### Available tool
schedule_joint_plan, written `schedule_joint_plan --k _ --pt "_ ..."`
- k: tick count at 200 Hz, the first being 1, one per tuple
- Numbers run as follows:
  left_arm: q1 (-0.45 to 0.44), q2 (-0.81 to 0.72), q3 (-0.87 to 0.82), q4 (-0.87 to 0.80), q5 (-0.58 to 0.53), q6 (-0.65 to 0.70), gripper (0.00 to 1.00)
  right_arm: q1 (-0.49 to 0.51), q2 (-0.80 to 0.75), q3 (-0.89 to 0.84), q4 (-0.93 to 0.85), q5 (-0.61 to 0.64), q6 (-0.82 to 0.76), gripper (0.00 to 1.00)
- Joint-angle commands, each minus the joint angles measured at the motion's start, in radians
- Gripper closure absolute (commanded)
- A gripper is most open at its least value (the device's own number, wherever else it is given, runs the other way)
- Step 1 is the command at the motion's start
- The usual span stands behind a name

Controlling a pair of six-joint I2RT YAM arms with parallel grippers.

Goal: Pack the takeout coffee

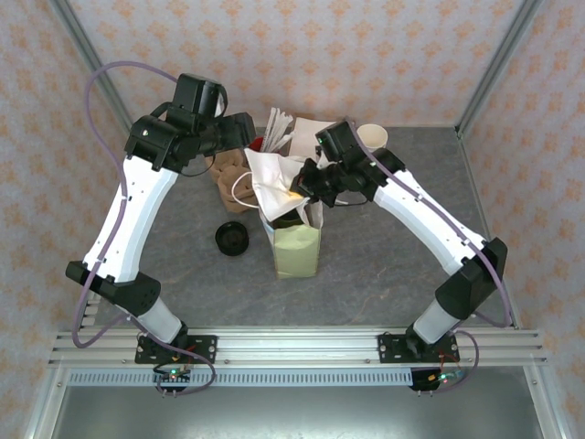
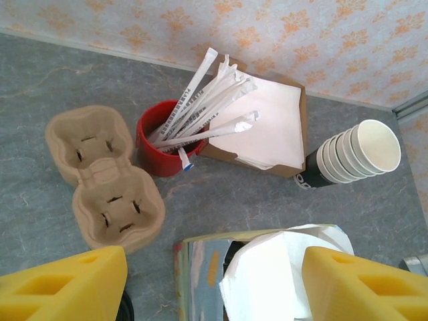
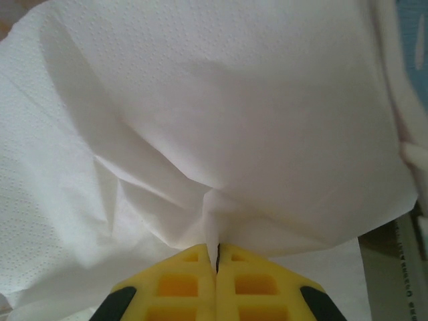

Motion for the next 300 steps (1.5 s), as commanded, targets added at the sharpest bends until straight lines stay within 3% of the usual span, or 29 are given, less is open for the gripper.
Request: schedule_joint_plan --k 1,35,59,92,102,151,217,254,300 --pt "0.013 0.011 0.016 -0.041 0.009 0.017 0.3 0.009 0.032 0.052 -0.079 0.056 -0.065 1.0" --pt "0.016 0.005 0.013 -0.041 0.01 0.031 0.3 0.028 0.088 0.129 -0.168 0.128 -0.095 0.88" --pt "0.02 0.006 0.016 -0.047 0.019 0.034 0.29 0.051 0.125 0.216 -0.231 0.183 -0.131 0.72" --pt "0.023 0.001 0.016 -0.051 0.031 0.048 0.29 0.057 0.159 0.362 -0.3 0.215 -0.145 0.39" --pt "0.023 0.0 0.016 -0.052 0.035 0.054 0.29 0.057 0.161 0.388 -0.301 0.218 -0.145 0.35" --pt "0.024 0.004 0.014 -0.051 0.035 0.063 0.29 0.072 0.194 0.482 -0.28 0.192 -0.143 0.39" --pt "0.027 0.0 0.014 -0.04 0.027 0.057 0.29 0.103 0.261 0.462 -0.272 0.171 -0.188 0.45" --pt "0.029 -0.028 -0.028 -0.023 0.018 0.051 0.29 0.103 0.281 0.415 -0.211 0.19 -0.199 0.62" --pt "0.033 -0.035 -0.035 -0.028 0.015 0.053 0.29 0.103 0.363 0.438 -0.212 0.213 -0.213 0.66"
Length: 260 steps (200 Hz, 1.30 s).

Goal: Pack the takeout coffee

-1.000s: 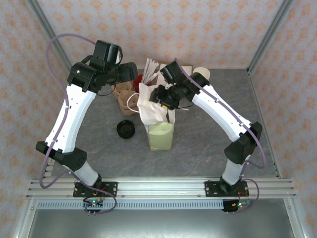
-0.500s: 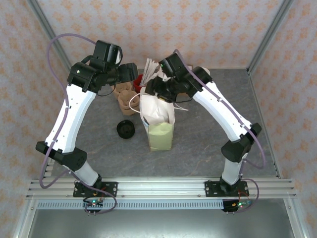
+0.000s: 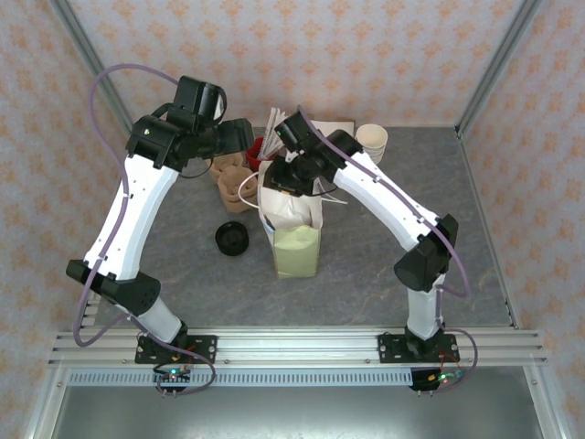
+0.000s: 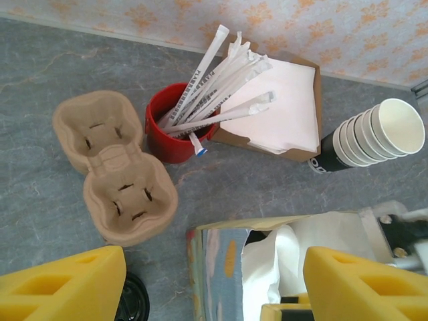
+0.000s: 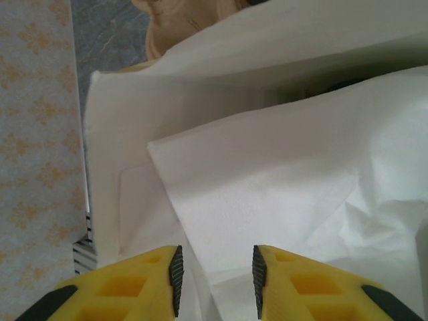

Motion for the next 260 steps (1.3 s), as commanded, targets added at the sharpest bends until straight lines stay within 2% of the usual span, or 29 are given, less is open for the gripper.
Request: schedule_joint_plan --k 1,61,142,169,226,260 --pt "0.009 -0.035 -0.004 -0.008 -0.011 0.017 0.29 0.001 0.045 0.012 0.013 0.039 -0.024 0.66" --pt "0.023 -0.029 -0.006 -0.013 -0.005 0.021 0.29 0.001 0.111 0.011 0.005 0.109 -0.034 0.66" --pt "0.035 -0.025 -0.018 -0.009 0.003 0.019 0.28 0.002 0.136 -0.005 -0.001 0.134 -0.05 0.66" --pt "0.036 -0.033 -0.027 -0.009 -0.003 0.018 0.28 0.003 0.137 0.084 -0.019 0.128 -0.07 0.66" --pt "0.042 -0.025 0.003 -0.007 -0.014 0.016 0.28 0.003 0.159 0.391 -0.117 0.097 -0.114 0.62" --pt "0.066 -0.021 0.031 0.008 -0.037 0.008 0.27 -0.02 0.087 0.435 -0.111 0.12 -0.14 0.6"
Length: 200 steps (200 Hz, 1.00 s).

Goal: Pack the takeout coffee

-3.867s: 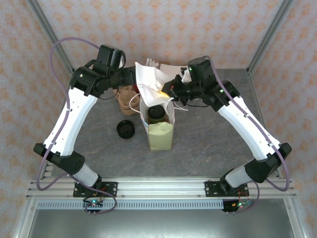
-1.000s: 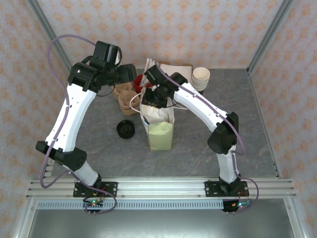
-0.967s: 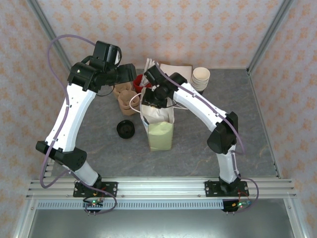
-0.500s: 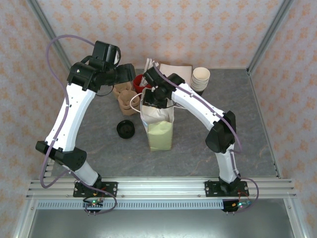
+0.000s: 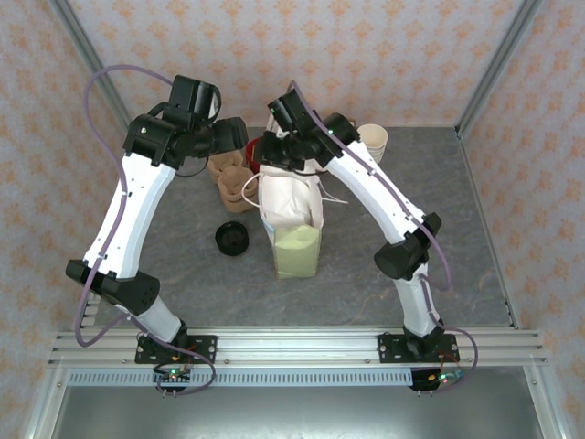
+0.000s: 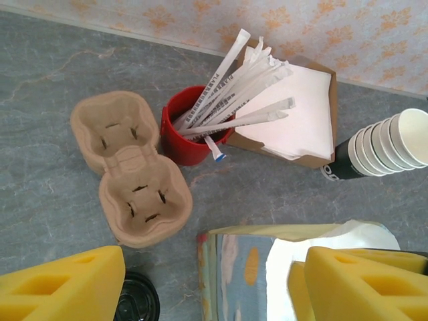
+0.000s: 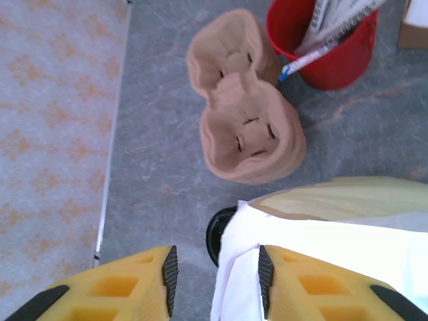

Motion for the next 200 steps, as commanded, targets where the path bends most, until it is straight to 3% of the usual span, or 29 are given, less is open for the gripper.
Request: schedule_joint_plan --k 1,37,62,89,126,159,174,200 --pt "0.025 -0.021 0.043 0.009 -0.038 0.008 0.27 -0.02 -0.073 0.026 -0.041 0.028 -0.037 0.6" --pt "0.039 -0.071 0.009 0.106 -0.181 0.067 0.2 -0.098 -0.216 -0.054 -0.025 0.131 -0.09 0.59" --pt "0.042 -0.148 -0.108 0.22 -0.36 0.125 0.04 -0.163 -0.345 -0.187 0.013 0.248 -0.156 0.53" --pt "0.062 -0.24 -0.285 0.378 -0.484 0.191 0.0 -0.242 -0.488 -0.369 0.089 0.364 -0.214 0.47" --pt "0.141 -0.371 -0.585 0.573 -0.605 0.169 0.0 -0.309 -0.726 -0.778 0.334 0.556 -0.32 0.27" --pt "0.175 -0.531 -0.966 0.938 -0.6 0.286 0.0 -0.344 -0.904 -1.172 0.588 0.78 -0.368 0.0" --pt "0.183 -0.57 -1.1 1.037 -0.661 0.328 0.0 -0.365 -0.976 -1.356 0.712 0.829 -0.419 0.01" --pt "0.246 -0.605 -1.252 1.048 -0.658 0.249 0.0 -0.402 -1.021 -1.578 0.822 0.877 -0.403 0.01"
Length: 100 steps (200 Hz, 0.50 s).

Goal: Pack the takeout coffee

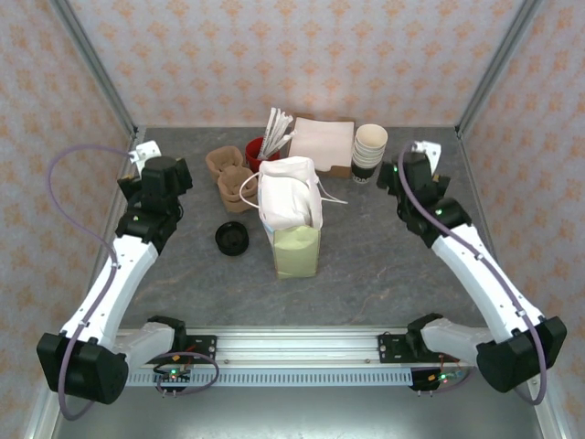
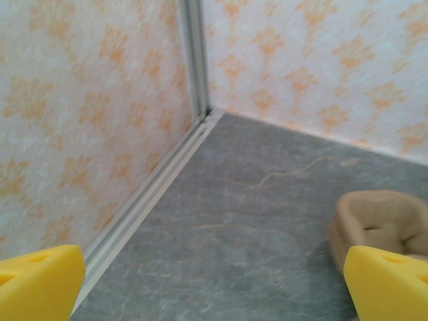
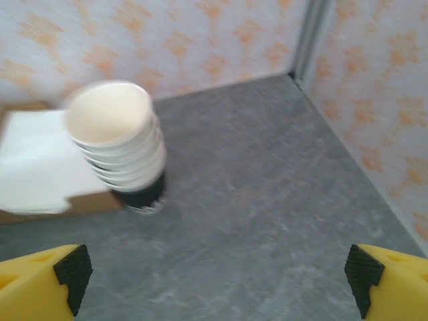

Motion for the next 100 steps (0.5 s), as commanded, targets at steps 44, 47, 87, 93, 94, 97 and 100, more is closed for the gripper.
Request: schedule_joint_plan --k 44,47,87,93,94,97,100 --pt "0.061 -0.081 -0.422 0.328 -0.085 -0.049 0.0 -0.091 -0.118 -0.58 0.719 0.026 -0.092 0.01" --pt "0.062 -0.086 -0.439 0.34 -0.094 -0.062 0.0 -0.1 -0.117 -0.599 0.736 0.018 -0.086 0.0" --pt "0.063 -0.115 -0.649 0.55 0.004 0.03 0.0 -0.167 -0.068 -0.652 0.816 -0.037 -0.099 0.01" --pt "0.063 -0.118 -0.67 0.557 0.002 0.027 0.0 -0.172 -0.054 -0.65 0.822 -0.05 -0.112 0.01" --pt "0.063 -0.119 -0.673 0.559 0.002 0.027 0.0 -0.173 -0.051 -0.649 0.822 -0.051 -0.114 0.01" --pt "0.064 -0.124 -0.679 0.57 0.003 0.03 0.0 -0.173 -0.044 -0.647 0.821 -0.051 -0.121 0.01" --pt "0.066 -0.131 -0.679 0.563 0.011 0.029 0.0 -0.173 -0.036 -0.644 0.817 -0.05 -0.128 0.01"
